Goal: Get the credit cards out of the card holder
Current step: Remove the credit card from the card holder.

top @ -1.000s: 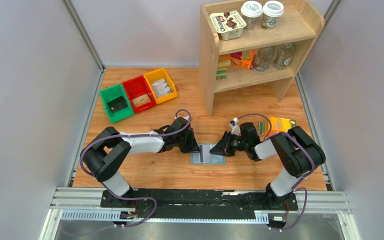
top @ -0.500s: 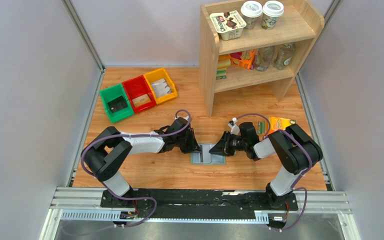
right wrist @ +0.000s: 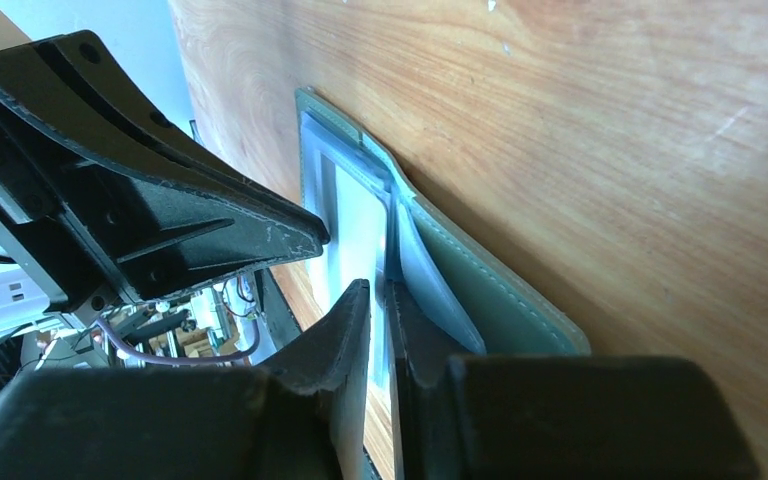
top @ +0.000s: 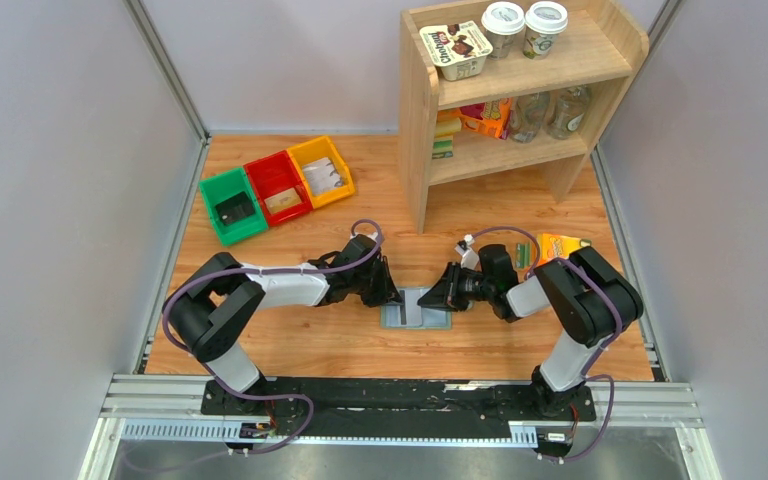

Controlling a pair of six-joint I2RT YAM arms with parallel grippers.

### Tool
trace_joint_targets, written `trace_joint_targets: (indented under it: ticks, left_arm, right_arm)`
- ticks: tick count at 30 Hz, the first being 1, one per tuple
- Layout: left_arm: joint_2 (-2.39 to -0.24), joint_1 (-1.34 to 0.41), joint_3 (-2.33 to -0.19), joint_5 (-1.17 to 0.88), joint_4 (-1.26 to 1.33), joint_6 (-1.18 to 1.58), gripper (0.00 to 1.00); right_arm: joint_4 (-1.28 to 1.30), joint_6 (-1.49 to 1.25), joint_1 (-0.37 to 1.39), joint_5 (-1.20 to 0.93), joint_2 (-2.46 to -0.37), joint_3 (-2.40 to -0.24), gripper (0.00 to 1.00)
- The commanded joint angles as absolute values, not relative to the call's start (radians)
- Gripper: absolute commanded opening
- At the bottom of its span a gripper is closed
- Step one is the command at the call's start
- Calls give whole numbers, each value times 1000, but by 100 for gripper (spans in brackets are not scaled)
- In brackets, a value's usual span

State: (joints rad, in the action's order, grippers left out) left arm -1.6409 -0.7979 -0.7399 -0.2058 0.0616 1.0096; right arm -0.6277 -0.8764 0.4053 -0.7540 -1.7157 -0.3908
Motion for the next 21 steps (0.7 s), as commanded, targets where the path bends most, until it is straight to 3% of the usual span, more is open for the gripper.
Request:
trace_joint_targets:
  ticks: [1,9,21]
  left_arm:
    - [-1686,-804,-710,-179,-15,994,0]
    - [-1680,-804,-707,-170,-18,996,0]
    - [-1652,-796,-690,-152,-32,988,0]
  right_arm:
    - [-723,-893,416,-772,-1732,-387,16]
    - [-719,-882,417,-770,-1727,-382,0]
    - [-471,-753,384,-723,-1560,-399,0]
